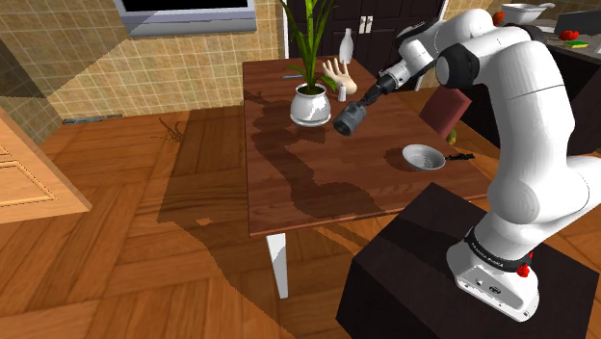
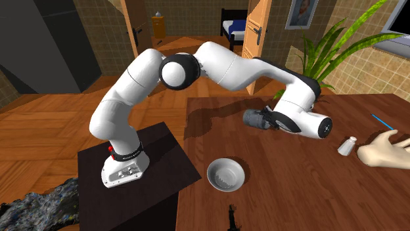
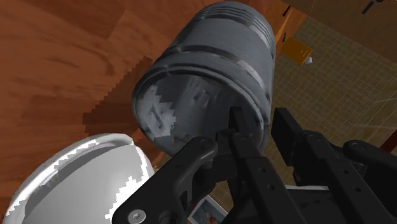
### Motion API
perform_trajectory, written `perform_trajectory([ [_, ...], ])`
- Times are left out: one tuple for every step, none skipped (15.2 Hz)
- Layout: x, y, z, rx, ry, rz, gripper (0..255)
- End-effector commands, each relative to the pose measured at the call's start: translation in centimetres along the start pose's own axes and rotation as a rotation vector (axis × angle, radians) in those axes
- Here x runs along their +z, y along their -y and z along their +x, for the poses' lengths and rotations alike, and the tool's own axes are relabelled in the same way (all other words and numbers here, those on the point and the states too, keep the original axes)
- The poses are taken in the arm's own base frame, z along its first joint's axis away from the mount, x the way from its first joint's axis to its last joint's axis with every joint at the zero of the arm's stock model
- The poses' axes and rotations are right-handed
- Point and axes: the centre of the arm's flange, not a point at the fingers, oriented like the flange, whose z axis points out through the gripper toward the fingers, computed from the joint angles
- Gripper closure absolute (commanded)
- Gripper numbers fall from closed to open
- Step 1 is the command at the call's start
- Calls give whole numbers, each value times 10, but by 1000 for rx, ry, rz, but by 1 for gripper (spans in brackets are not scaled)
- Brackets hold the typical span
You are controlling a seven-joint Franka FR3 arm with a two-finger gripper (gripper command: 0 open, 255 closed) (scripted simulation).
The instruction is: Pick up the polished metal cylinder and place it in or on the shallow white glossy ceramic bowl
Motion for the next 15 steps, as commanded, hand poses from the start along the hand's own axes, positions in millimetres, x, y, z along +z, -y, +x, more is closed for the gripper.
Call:
perform_trajectory([
  [-5, 7, 5, -1, 0, 0, 255],
  [-13, 10, -5, -1, 0, 0, 255],
  [-21, 12, -16, -1, 0, 0, 255],
  [-29, 15, -26, -1, 0, 0, 255],
  [-37, 17, -36, -1, 0, 0, 255],
  [-45, 19, -46, -1, 0, 0, 255],
  [-53, 22, -56, -1, 0, 0, 255],
  [-61, 24, -67, -1, 0, 0, 255],
  [-69, 26, -77, -1, 0, 0, 255],
  [-77, 29, -87, -1, 0, 0, 255],
  [-85, 31, -97, -1, 0, 0, 255],
  [-93, 34, -107, -1, 0, 0, 255],
  [-101, 36, -118, -1, 0, 0, 255],
  [-109, 38, -128, -1, 0, 0, 255],
  [-117, 41, -138, -1, 0, 0, 255],
])
